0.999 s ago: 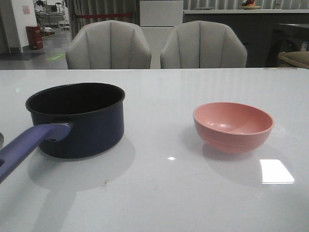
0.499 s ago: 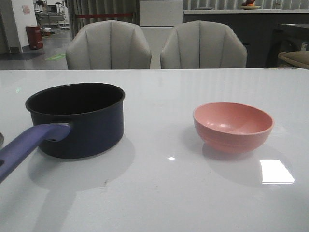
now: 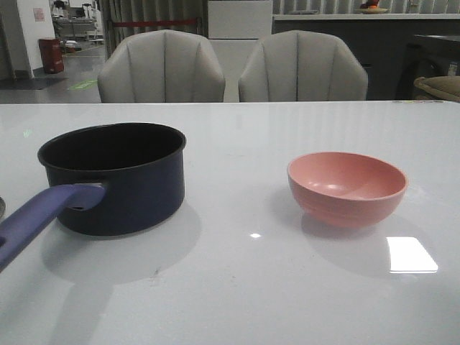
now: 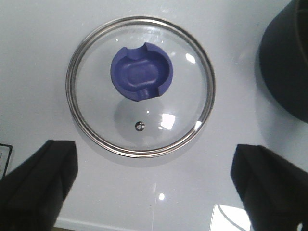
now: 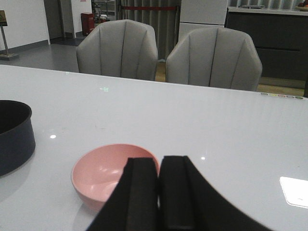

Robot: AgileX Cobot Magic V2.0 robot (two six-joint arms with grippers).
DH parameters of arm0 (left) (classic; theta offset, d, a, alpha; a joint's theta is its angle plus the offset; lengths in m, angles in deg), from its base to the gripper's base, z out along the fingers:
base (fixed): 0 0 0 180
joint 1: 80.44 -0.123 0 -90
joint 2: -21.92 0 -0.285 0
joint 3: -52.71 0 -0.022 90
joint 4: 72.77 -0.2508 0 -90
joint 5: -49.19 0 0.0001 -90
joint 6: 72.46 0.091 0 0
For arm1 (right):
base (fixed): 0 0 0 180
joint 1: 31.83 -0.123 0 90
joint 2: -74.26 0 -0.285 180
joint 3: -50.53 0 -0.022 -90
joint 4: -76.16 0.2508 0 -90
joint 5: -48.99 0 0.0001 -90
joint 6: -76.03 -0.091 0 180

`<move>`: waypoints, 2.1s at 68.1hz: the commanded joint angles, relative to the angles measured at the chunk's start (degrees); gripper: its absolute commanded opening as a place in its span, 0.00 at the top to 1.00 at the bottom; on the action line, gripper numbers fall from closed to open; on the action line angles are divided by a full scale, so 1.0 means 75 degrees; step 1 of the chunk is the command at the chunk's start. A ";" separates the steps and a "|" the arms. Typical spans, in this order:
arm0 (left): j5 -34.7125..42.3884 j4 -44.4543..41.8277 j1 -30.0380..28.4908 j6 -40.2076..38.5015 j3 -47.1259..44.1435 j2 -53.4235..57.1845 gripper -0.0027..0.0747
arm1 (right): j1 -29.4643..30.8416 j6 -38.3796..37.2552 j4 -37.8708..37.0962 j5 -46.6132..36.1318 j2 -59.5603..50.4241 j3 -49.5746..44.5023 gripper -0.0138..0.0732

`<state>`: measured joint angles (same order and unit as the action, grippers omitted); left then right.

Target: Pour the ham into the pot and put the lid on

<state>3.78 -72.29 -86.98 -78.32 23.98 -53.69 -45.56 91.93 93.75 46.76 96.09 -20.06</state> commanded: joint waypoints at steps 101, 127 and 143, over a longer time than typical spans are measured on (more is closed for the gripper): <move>-0.0882 0.0331 -0.0500 0.1139 0.3185 -0.4062 0.09 | 0.0005 0.0039 0.0013 -0.0557 0.0032 0.0224 0.67; -0.1076 0.0534 -0.0500 0.1236 0.3254 -0.4648 0.09 | 0.0005 0.0039 0.0013 -0.0557 0.0032 0.0224 0.67; -0.1071 0.0714 -0.0500 0.1236 0.3254 -0.4848 0.22 | 0.0005 0.0039 0.0013 -0.0557 0.0032 0.0224 0.67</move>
<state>-4.43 -67.88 -90.75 -69.17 46.85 -92.29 -45.56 91.93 93.75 46.76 96.09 -20.06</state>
